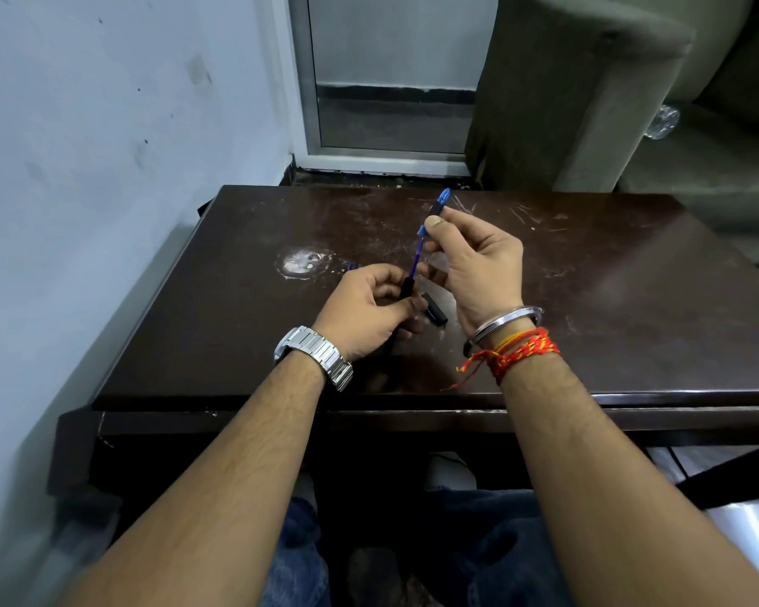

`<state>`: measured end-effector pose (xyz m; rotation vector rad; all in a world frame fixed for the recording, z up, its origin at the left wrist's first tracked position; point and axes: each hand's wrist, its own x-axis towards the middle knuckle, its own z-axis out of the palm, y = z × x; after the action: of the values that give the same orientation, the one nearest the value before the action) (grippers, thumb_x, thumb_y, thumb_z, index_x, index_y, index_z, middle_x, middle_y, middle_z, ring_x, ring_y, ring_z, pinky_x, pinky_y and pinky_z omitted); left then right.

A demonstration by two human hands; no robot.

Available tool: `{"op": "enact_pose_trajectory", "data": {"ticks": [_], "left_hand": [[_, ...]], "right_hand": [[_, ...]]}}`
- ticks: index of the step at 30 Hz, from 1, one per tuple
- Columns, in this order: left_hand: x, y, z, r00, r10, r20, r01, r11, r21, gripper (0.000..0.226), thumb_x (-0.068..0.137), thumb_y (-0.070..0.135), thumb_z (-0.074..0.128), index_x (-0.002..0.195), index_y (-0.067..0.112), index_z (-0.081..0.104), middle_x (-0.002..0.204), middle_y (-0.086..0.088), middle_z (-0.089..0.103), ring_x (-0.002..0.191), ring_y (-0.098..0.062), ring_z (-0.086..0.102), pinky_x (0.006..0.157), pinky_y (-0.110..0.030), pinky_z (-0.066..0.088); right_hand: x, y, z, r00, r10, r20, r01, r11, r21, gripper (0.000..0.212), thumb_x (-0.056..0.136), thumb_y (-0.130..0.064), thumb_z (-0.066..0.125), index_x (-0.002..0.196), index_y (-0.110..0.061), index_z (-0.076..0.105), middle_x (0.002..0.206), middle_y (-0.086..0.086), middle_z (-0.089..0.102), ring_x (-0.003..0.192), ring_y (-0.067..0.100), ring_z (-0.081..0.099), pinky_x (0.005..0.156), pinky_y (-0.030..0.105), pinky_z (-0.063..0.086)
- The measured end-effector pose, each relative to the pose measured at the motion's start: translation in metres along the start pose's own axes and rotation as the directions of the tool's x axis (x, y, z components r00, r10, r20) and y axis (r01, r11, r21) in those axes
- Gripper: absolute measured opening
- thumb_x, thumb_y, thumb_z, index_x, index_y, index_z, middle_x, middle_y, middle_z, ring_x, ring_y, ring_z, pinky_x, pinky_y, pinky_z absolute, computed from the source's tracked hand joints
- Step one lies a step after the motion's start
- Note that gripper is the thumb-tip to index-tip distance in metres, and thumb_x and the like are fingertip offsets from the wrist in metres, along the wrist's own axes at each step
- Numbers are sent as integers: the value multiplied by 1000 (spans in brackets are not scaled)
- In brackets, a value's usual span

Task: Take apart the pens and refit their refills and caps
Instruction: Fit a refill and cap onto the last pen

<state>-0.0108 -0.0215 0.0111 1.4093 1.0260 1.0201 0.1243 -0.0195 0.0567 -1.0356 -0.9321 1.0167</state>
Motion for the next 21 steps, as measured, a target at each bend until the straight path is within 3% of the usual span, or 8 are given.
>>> {"op": "enact_pose_trajectory", "data": {"ticks": [5,11,14,17,21], "left_hand": [[1,-2,-1,1000,2,-4,-2,1000,8,14,86,5,72,87,18,66,77,2,76,63,-20,74,58,-30,60],[1,-4,-1,1000,16,-18,-16,1000,-5,20,84,9,74,83,28,71,81,-1,77,65,-22,74,56,-27,57],[1,-4,-3,998,42,-51,-41,999,28,18,82,17,77,81,34,73,82,-1,78,67,-23,75,60,-32,58],[4,-5,-5,990,76,-122,-73,997,27,13,77,21,77,83,30,72,82,-1,78,68,-22,75,64,-36,61],[6,-7,-8,985,85,-153,-78,996,52,17,75,19,78,88,25,69,81,-3,78,70,-27,76,71,-42,61]], "right_hand": [[3,3,-4,1000,-25,-9,25,999,-20,10,85,-15,73,93,-20,76,73,-1,75,64,8,66,61,33,60],[3,7,-2,1000,-12,25,15,991,-131,9,85,-12,72,92,-14,76,62,-5,68,53,6,58,55,31,55],[0,6,-1,998,-9,62,20,984,-176,10,85,-8,70,85,-17,75,60,-5,67,48,5,57,52,28,54],[-3,8,1,994,-7,106,32,971,-236,8,84,-5,70,91,-7,74,63,1,66,48,4,59,46,21,51],[-3,12,2,989,33,142,15,947,-320,8,82,-8,73,90,-5,73,65,4,66,51,12,59,48,25,51]]}}
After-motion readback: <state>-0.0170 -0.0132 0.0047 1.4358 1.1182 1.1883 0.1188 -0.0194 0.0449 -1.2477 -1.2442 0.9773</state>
